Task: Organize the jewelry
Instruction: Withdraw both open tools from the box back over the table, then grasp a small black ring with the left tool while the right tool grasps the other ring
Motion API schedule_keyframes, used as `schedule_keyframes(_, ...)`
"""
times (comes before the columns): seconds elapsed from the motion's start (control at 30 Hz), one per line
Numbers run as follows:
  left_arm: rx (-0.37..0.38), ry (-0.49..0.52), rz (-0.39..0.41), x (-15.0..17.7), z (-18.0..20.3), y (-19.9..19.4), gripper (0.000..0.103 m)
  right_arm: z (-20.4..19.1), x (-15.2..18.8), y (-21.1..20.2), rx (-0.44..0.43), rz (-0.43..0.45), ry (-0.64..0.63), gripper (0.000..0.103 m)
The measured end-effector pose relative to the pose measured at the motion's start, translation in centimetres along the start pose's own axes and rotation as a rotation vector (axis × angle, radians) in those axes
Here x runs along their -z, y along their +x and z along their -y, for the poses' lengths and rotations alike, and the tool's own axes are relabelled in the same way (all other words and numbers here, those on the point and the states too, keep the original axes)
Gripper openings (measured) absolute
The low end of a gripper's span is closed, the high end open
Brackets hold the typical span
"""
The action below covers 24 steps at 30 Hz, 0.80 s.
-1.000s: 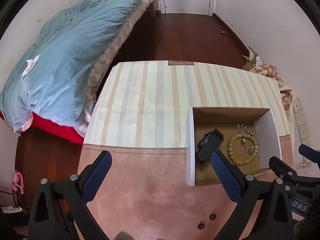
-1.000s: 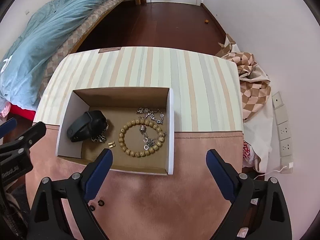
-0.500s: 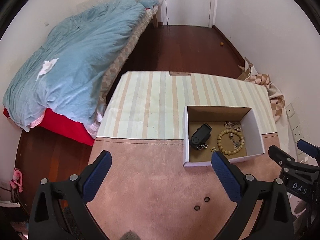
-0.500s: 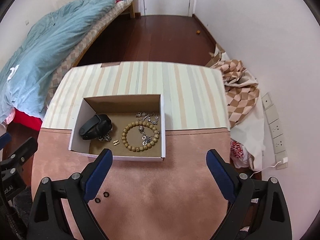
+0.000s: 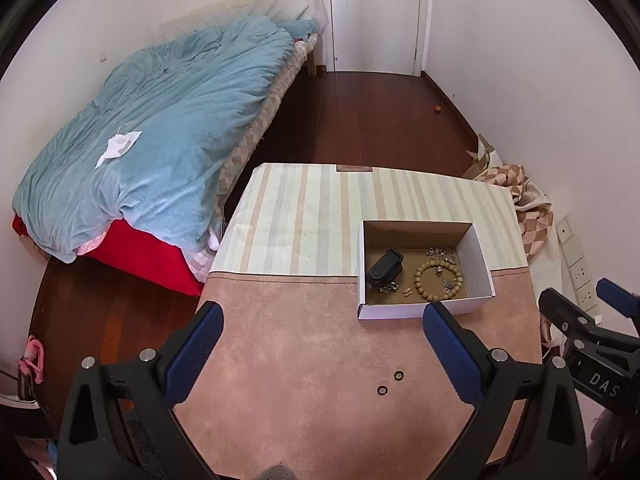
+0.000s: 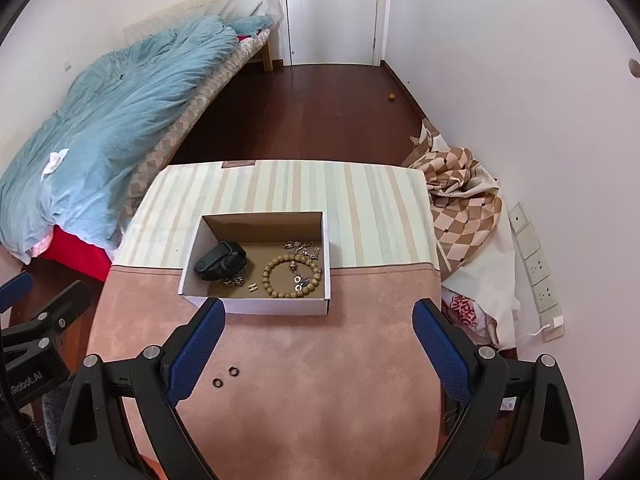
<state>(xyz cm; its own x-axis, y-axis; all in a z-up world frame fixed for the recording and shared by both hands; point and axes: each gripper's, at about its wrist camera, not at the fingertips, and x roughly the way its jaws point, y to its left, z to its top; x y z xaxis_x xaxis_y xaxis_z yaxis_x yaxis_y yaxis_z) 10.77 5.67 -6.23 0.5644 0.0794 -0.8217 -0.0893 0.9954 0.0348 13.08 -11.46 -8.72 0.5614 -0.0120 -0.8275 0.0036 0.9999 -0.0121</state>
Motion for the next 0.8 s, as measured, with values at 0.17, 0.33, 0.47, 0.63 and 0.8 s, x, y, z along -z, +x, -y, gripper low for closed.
schedule_keyframes(0.17,-0.011,-0.007,-0.038,2.4,-0.1,1.7,0.102,1.0,2.5,1.2,0.011,-0.029,0.029,0.096)
schedule_keyframes(0.33,-0.005,0.015,-0.15,7.2,0.7,6.1,0.102,2.3,7.0,5.6,0.008,-0.131,0.083,0.09)
schedule_keyframes(0.47,-0.017,0.055,-0.22,10.4,2.1,9.7,0.101,3.1,10.7,9.6,-0.001,-0.214,0.127,0.072)
schedule_keyframes(0.63,0.021,0.085,-0.283,12.7,3.9,12.9,0.086,3.9,13.3,12.2,-0.002,-0.255,0.164,0.061)
schedule_keyframes(0.8,0.061,0.108,-0.308,14.0,5.7,14.3,0.062,4.5,14.1,13.4,0.019,-0.255,0.171,0.057)
